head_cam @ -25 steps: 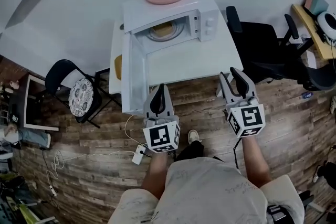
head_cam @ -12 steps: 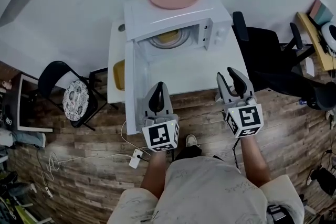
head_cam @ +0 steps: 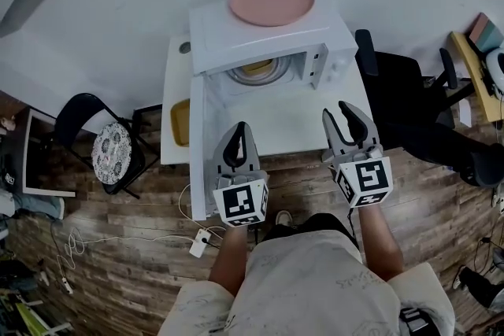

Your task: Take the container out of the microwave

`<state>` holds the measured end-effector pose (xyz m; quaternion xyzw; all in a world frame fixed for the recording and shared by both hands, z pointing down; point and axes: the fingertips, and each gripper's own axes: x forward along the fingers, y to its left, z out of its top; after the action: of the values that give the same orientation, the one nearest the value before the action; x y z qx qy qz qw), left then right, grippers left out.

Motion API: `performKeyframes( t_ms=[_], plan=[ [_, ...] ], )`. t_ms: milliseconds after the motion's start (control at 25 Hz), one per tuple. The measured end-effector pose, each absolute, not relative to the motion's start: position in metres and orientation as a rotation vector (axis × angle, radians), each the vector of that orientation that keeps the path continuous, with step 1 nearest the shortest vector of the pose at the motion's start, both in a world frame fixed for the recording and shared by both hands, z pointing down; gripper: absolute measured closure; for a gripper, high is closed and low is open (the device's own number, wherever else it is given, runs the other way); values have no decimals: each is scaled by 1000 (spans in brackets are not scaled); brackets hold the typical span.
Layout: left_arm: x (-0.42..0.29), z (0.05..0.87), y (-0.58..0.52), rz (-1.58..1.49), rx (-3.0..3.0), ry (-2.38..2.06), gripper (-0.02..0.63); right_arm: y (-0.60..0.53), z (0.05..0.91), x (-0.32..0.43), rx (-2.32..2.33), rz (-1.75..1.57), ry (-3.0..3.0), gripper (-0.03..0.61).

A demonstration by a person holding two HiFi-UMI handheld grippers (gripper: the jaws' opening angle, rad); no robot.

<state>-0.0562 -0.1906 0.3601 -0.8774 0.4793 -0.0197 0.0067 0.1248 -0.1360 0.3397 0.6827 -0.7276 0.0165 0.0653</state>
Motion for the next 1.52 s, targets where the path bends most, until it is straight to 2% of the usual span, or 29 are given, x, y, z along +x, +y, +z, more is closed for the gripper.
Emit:
performKeyframes(
  t_ms=[880,1520],
  plan=[
    [-19,329,-227,-97,-2395,1893,606,-237,323,182,1748,25,-2573,426],
    [-21,346,-232,-132,-2355,1970,606,-252,347,167,1613,86,-2626,427]
  ],
)
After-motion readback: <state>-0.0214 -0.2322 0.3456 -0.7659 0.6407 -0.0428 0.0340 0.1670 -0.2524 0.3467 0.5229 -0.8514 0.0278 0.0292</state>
